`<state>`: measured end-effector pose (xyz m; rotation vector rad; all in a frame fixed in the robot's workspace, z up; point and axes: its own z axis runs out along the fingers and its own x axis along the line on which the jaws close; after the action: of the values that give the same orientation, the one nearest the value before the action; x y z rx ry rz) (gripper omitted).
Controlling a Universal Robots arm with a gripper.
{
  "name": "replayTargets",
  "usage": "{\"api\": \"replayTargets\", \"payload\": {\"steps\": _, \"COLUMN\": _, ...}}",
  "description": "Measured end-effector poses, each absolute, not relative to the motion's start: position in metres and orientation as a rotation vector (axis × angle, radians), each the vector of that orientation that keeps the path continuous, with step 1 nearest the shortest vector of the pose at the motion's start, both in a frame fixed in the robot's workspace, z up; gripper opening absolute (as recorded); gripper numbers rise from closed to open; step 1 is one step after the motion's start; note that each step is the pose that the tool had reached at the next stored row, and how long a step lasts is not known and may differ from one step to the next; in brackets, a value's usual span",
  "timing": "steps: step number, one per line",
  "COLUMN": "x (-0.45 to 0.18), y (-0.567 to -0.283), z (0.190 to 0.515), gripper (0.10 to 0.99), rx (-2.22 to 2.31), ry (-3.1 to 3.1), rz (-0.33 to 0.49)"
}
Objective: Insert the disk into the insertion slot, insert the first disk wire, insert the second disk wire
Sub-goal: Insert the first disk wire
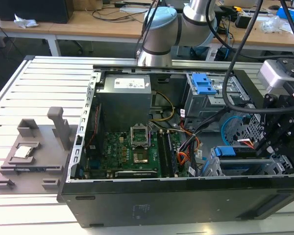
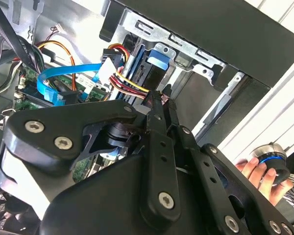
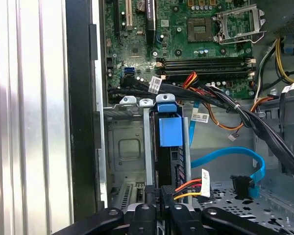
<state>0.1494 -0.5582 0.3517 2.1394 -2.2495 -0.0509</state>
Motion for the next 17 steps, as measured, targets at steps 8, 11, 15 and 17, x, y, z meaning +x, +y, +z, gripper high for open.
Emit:
{"api": "replayTargets", "payload": {"steps": 8, "x": 0.149, "y": -0.558, "z": 0.349, "gripper": 0.165, "rx": 2.139, "ry": -2.25, "rz": -0.051}}
{"api": "replayTargets", "payload": {"steps": 11, "x": 0.149, "y": -0.554, "z": 0.349, "gripper": 0.165, "rx": 2.14, "ry": -2.25, "rz": -0.051}}
{"api": "replayTargets", "payload": {"steps": 15, "x": 0.149, "y": -0.54, "z": 0.348, "gripper": 0.165, "rx": 2.141, "ry": -2.252, "rz": -0.056}}
{"api": "replayTargets", "payload": {"steps": 17, "x": 0.149, "y": -0.539, "z": 0.348, "gripper": 0.165, "rx": 2.144, "ry": -2.254, "rz": -0.062}}
